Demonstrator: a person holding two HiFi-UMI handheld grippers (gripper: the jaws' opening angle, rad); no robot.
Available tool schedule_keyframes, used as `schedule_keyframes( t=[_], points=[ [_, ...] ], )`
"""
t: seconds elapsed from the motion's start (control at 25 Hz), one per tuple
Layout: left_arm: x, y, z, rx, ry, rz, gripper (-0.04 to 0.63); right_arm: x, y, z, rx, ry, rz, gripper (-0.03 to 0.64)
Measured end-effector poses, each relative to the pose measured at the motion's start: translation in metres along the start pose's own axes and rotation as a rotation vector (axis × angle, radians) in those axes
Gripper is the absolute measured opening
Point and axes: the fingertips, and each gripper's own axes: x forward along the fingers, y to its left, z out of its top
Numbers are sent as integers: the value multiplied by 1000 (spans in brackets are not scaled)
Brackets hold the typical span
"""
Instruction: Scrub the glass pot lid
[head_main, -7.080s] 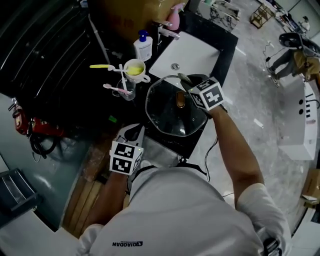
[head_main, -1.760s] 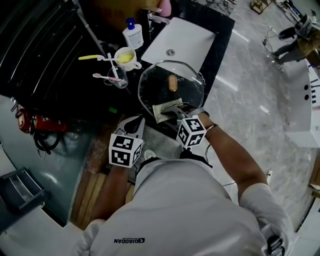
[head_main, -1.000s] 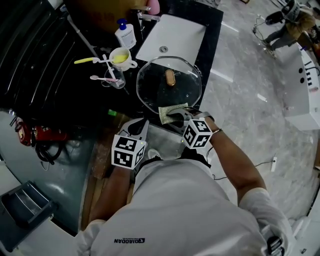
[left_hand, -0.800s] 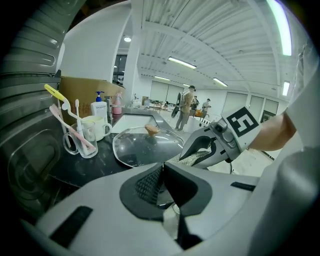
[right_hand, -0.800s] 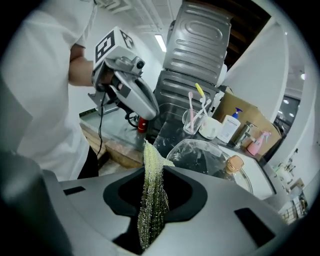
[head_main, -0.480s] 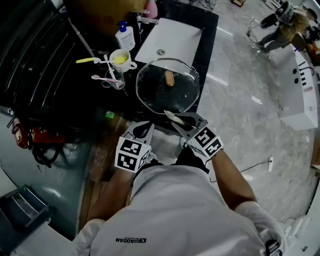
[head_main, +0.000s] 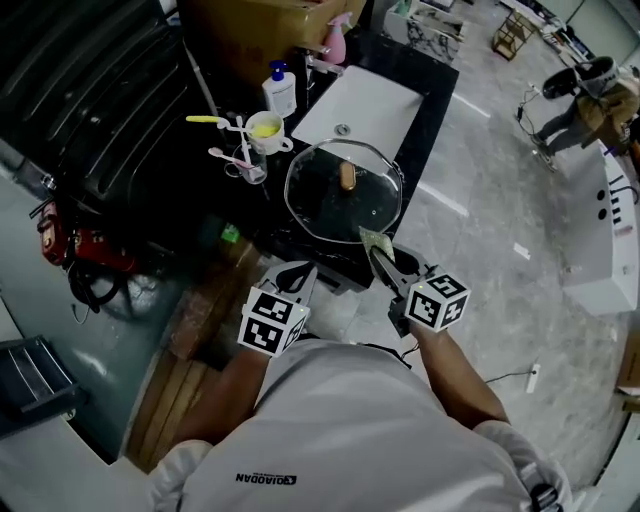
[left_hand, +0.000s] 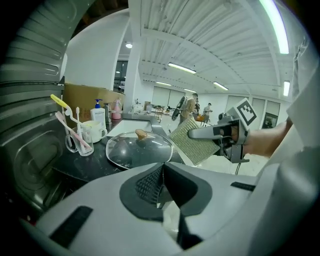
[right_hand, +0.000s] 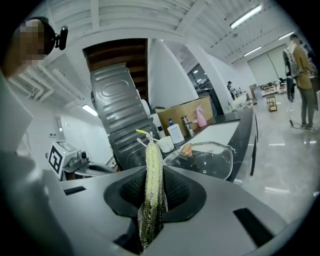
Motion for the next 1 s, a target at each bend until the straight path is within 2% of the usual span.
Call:
schedule_keyframes(
  t=[0.16, 0.4, 0.56, 0.76, 1.0],
  points=[
    [-5, -30, 16, -90, -62, 29, 18, -31, 7, -3, -57, 36, 46, 89],
    [-8, -76, 23, -111, -108, 116, 18, -84, 2, -18, -27, 35, 110, 87],
    [-10, -109, 4, -111, -81, 157, 18, -115, -1, -30, -54, 33, 131, 87],
    [-25, -137, -12, -153, -76, 212, 18, -133, 4, -46, -59, 46, 175, 86],
    [-35, -149, -25, -153, -52, 212, 18, -144, 25, -59, -23, 59, 240, 86]
  ],
)
